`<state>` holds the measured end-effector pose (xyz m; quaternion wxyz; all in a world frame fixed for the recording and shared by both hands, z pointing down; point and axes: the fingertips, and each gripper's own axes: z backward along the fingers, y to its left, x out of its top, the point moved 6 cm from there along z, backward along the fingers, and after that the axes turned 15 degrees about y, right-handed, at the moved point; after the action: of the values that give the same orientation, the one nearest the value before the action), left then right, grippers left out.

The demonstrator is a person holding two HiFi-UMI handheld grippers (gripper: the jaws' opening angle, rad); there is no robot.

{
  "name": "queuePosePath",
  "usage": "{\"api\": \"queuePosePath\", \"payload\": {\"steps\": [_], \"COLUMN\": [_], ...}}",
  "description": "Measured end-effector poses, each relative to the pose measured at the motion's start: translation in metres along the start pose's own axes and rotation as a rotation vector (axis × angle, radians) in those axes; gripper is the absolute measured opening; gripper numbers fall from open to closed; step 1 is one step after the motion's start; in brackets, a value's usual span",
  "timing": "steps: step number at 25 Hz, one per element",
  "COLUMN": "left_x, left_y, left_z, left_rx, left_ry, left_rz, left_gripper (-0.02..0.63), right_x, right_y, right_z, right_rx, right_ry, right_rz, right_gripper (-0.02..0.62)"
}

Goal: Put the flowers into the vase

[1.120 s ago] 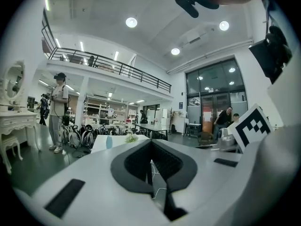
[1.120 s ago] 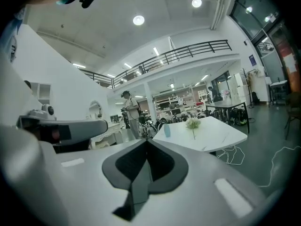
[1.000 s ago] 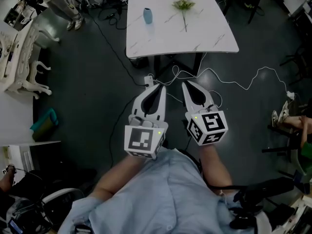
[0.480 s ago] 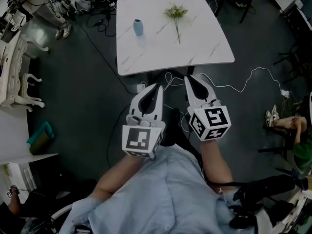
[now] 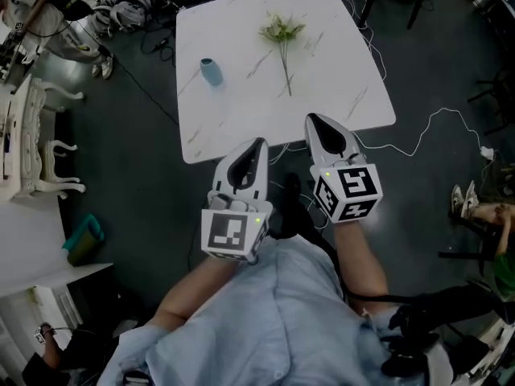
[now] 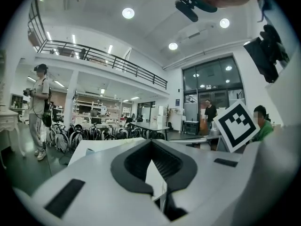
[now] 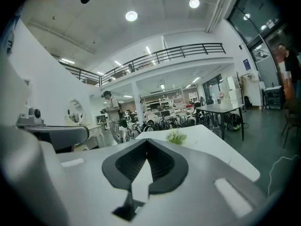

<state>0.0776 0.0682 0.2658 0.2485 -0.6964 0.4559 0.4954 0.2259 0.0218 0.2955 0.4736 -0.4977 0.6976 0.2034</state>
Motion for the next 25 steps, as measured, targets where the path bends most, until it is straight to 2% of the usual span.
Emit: {"api": "queuePosePath", "payload": {"steps": [7, 12, 19, 24, 25], "left_x": [0.044, 0.055, 0.061, 0.048, 0.045], "left_y": [0.004, 0.020, 0.073, 0.104, 0.110], "left_z": [-0.074, -0.096, -0.119, -0.138, -0.140], "left_rx": [0.016, 0.060, 0.096, 0.047, 0.042], "left_ry": [0.002, 0.032, 0.010, 0.043, 0.054], "left_rz": [-0.039, 0.016, 0.073, 0.121, 0.135], "left_gripper": [0.005, 0.005, 0.005, 0.005, 0.005], "right_x": [0.024, 0.039, 0.056, 0.049, 0.046], "right_y": [-0.056, -0.075, -0.090, -0.096, -0.097], "right_z": [-0.061, -0.092, -0.151, -0.202, -0.212], "right_rx": [0.041, 0.054, 0.024, 0.006, 0.008], "right_ry": [0.047, 0.092, 0.170, 0.256, 0.276], "right_rz": [-0.027, -0.002, 0.030, 0.012, 0.003], "right_gripper": [0.003, 0.003, 0.015, 0.037, 0.064]}}
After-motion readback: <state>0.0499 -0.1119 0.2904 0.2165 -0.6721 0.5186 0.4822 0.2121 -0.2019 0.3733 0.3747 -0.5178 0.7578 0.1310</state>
